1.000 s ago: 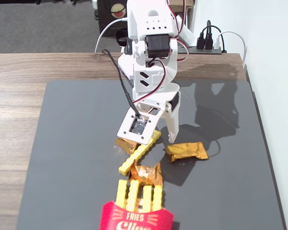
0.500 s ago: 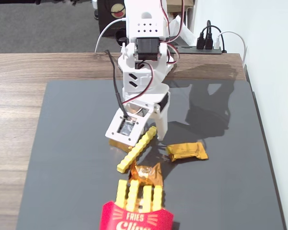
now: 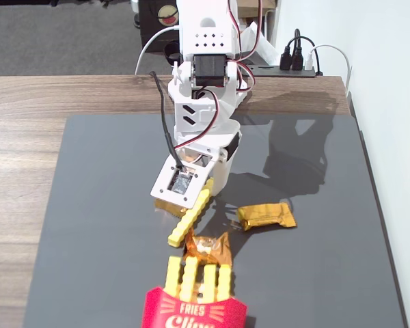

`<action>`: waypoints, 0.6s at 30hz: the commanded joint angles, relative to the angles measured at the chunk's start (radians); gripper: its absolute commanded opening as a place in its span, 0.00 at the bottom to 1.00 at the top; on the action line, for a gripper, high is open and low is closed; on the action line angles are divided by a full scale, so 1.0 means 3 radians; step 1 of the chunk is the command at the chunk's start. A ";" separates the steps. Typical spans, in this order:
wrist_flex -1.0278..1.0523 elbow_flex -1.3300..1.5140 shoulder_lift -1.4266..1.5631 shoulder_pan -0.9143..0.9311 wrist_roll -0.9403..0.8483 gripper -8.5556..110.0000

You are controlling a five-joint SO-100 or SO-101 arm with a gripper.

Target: Grab a fry

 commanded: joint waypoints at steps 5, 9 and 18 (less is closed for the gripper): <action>0.0430 -0.0066 0.0363 -0.0031 -0.0378 0.08; 0.0793 -0.0097 0.0624 -0.0031 -0.0675 0.08; 0.1534 -0.0271 0.1237 0.0102 -0.1243 0.08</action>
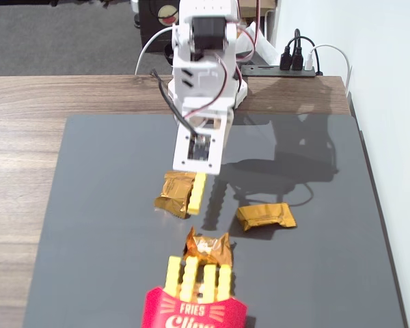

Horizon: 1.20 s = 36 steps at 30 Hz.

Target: Grab a fry

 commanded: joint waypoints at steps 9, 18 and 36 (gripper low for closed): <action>0.0695 -0.0680 0.0491 0.0153 -0.0373 0.08; 0.1053 -0.1314 0.0465 0.0220 -0.0532 0.08; 0.1099 -0.1416 0.0404 0.0235 -0.0583 0.08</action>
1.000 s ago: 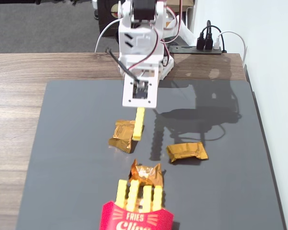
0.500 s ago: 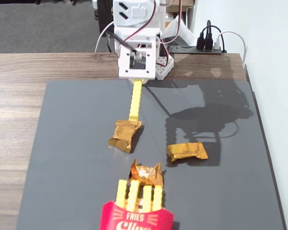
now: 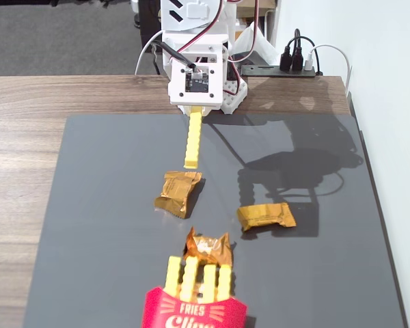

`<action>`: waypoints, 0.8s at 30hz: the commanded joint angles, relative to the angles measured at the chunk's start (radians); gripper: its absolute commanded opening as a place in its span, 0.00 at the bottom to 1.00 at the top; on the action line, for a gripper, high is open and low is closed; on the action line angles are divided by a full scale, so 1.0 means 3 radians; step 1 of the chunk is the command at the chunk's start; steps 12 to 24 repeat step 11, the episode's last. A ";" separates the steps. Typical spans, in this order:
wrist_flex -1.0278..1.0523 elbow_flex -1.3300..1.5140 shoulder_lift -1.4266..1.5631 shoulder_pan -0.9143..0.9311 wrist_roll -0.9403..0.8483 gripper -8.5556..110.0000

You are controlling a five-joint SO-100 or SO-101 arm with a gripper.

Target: Grab a fry

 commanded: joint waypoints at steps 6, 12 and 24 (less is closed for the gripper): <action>0.0010 -0.0143 0.0005 0.0041 -0.0020 0.08; 0.0010 -0.0133 -0.0010 0.0066 -0.0041 0.08; 0.0010 -0.0133 -0.0010 0.0066 -0.0041 0.08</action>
